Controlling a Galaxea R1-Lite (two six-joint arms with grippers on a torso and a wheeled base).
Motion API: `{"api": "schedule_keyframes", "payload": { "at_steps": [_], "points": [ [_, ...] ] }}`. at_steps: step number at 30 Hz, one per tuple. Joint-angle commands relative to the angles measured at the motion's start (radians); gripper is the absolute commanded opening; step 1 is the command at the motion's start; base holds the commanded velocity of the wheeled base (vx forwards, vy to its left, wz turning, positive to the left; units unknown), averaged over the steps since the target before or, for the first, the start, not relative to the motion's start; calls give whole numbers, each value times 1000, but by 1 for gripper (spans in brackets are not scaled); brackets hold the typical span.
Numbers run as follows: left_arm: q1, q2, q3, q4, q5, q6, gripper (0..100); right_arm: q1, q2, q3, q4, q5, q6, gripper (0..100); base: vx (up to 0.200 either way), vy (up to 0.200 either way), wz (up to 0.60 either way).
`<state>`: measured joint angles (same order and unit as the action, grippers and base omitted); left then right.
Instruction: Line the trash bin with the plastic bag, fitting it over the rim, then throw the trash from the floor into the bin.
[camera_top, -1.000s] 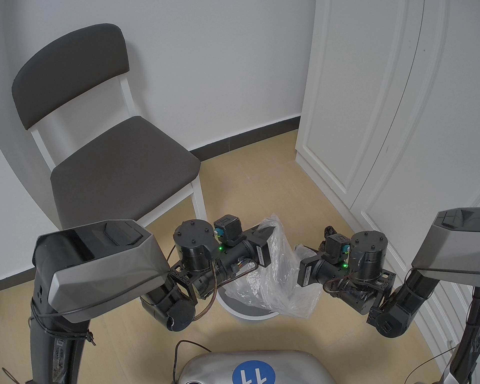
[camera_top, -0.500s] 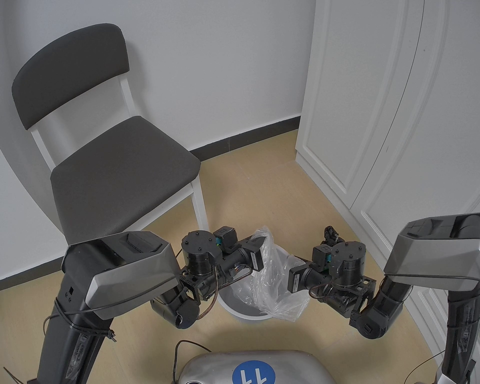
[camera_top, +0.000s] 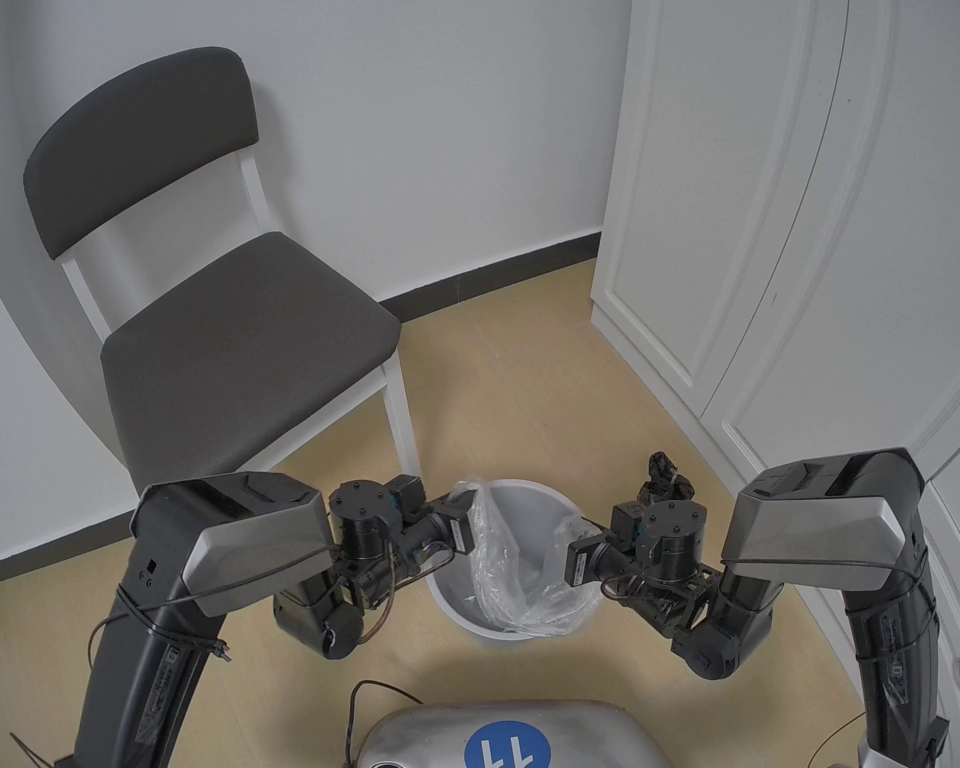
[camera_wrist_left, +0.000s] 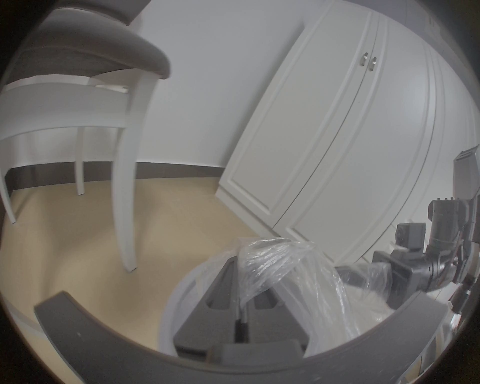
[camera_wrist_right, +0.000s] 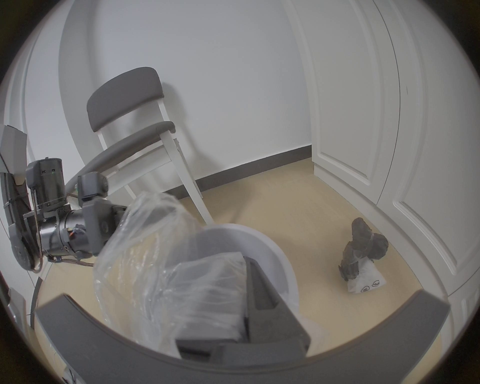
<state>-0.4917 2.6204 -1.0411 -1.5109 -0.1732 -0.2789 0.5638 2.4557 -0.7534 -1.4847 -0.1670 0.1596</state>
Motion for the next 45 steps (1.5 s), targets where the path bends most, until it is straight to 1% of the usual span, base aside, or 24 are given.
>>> {"api": "schedule_keyframes", "payload": {
  "at_steps": [1,3,4,5,6,8,9,11,13,14,15,17,18,20,23,26,27,32,40,45],
  "points": [
    [41,-97,170,-12,0,24,0,-47,-37,28,43,-5,-28,0,0,0,0],
    [42,-105,181,-11,0,29,0,-48,-41,32,53,-5,-34,0,0,0,0],
    [48,-145,228,9,-2,63,0,-53,-64,43,126,-9,-68,0,0,0,0],
    [48,-145,228,9,-2,63,0,-53,-64,43,126,-9,-68,0,0,0,0],
    [51,-177,245,58,0,98,0,-51,-75,46,158,-31,-75,0,0,0,0],
    [53,-207,257,124,3,127,0,-51,-80,51,164,-63,-89,0,0,0,0],
    [55,-215,260,141,3,132,0,-51,-80,54,164,-69,-97,0,0,0,0],
    [62,-260,283,232,9,152,0,-51,-92,80,162,-80,-143,0,0,0,0],
    [61,-306,314,313,31,162,0,-51,-110,112,164,-80,-172,0,0,0,0],
    [61,-306,314,313,31,162,0,-51,-110,112,164,-80,-172,0,0,0,0],
    [56,-335,343,370,57,164,0,-51,-118,137,164,-80,-192,0,0,0,0],
    [56,-335,343,370,57,164,0,-51,-118,137,164,-80,-192,0,0,0,0],
    [28,-339,383,417,116,162,0,-51,-112,149,164,-80,-218,0,0,0,0],
    [8,-335,397,422,176,159,0,-51,-109,155,165,-80,-221,0,0,0,0],
    [-11,-327,401,426,218,158,0,-51,-110,170,169,-80,-222,0,0,0,0],
    [-19,-330,409,428,219,156,0,-51,-113,187,170,-80,-238,0,0,0,0],
    [-21,-333,423,428,219,156,0,-51,-116,206,170,-80,-262,0,0,0,0],
    [-27,-327,470,425,218,153,0,-53,-116,246,169,-80,-316,0,0,0,0],
    [-27,-358,553,426,218,162,0,-51,-129,293,167,-78,-359,0,0,0,0],
    [-28,-370,559,426,218,165,0,-51,-153,322,169,-74,-382,0,0,0,0]
  ]
}}
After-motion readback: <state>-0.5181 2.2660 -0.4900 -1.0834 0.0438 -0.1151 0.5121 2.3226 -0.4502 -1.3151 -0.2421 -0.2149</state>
